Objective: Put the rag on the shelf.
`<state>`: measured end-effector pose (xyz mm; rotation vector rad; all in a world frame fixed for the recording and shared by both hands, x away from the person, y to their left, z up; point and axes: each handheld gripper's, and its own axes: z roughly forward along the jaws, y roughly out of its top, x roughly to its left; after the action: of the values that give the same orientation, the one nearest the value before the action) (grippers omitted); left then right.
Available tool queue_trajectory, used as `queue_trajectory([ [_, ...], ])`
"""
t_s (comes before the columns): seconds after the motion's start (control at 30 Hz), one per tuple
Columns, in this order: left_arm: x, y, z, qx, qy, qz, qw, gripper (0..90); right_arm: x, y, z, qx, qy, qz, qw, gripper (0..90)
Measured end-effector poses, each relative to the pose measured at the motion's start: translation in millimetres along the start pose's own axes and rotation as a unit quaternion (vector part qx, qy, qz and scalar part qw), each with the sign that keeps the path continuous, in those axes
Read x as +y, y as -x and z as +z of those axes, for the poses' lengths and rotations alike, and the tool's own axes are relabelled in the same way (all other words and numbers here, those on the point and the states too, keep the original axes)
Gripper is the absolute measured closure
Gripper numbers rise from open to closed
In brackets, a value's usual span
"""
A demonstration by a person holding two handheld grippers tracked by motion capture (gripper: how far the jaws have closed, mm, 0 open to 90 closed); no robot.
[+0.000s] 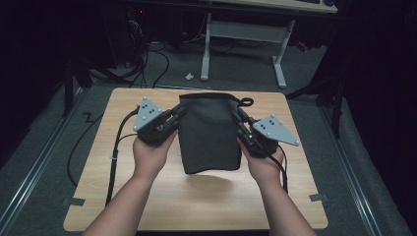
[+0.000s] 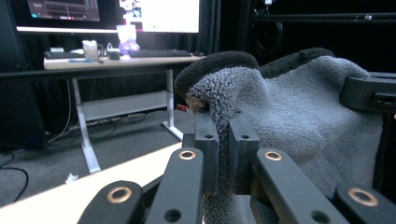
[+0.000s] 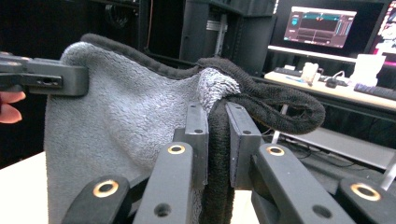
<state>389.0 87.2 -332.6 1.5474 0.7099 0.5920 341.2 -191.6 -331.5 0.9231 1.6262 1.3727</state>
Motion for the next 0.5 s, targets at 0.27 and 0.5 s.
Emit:
queue_trajectory([
  [0.27,27.6,-12.3,18.0,0.010,-0.001,0.034,0.9994,84.4,18.7,13.5,22.0,-0.010,0.002,0.001,1.0000,81.4],
  [0.5,36.9,-29.6,45.0,0.023,-0.006,0.044,0.9987,84.6,23.8,28.5,45.9,-0.012,0.012,0.008,0.9998,81.4],
])
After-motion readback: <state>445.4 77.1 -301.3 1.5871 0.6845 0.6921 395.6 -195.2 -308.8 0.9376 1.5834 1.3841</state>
